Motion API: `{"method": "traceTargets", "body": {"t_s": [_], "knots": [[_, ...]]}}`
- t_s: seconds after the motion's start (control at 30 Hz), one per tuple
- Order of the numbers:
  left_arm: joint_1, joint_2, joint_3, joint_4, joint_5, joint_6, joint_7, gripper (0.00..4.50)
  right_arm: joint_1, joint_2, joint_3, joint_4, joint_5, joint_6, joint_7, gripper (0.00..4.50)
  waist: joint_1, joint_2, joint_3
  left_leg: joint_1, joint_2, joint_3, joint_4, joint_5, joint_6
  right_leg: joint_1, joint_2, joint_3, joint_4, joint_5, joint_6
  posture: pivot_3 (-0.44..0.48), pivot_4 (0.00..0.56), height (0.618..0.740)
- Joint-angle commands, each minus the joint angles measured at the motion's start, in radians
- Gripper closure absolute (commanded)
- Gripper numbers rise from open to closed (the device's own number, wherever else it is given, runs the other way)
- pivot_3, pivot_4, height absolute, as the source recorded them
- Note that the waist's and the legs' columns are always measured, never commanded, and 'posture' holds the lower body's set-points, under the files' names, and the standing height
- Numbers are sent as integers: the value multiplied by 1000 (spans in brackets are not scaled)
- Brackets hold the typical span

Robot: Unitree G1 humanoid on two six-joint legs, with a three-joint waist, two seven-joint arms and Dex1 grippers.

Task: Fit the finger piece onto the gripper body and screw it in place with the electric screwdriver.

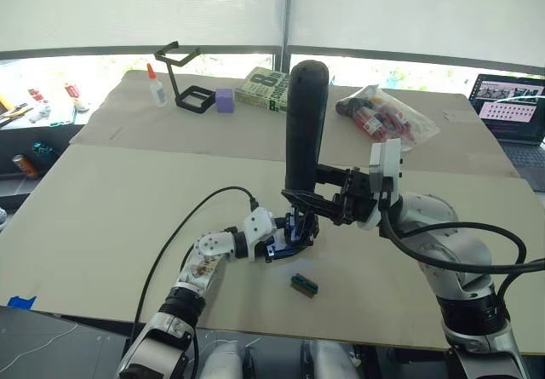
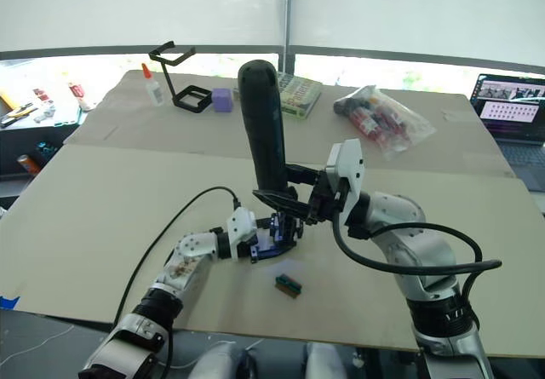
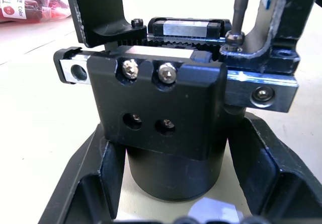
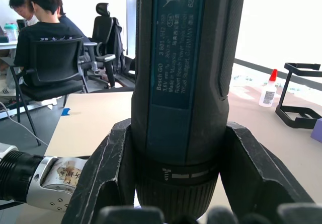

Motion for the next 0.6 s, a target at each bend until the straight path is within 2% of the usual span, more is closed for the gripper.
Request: {"method": "traceTargets", "body": {"t_s": [0.03,0.43,0.6], "knots": [[23,11,-10,-35,-4,9,-20,2006,44,-24,43,64,-50,55,-1,2572,-1,0,0,0,0,0,0,0,0,0,0,0,0,0,0,0,150,740],[33,14,-13,-37,0,2,-21,2006,9,-45,33,43,-25,47,52,2572,-3,0,0,0,0,0,-3,0,-1,-1,-1,-2,-1,-1,-1,0,150,740],[35,23,-13,-26,9,3,-18,2006,-66,-60,-15,9,35,76,60,2572,-4,0,0,-1,0,0,-3,0,-1,-2,-1,-2,-1,-1,-1,0,150,740]]}}
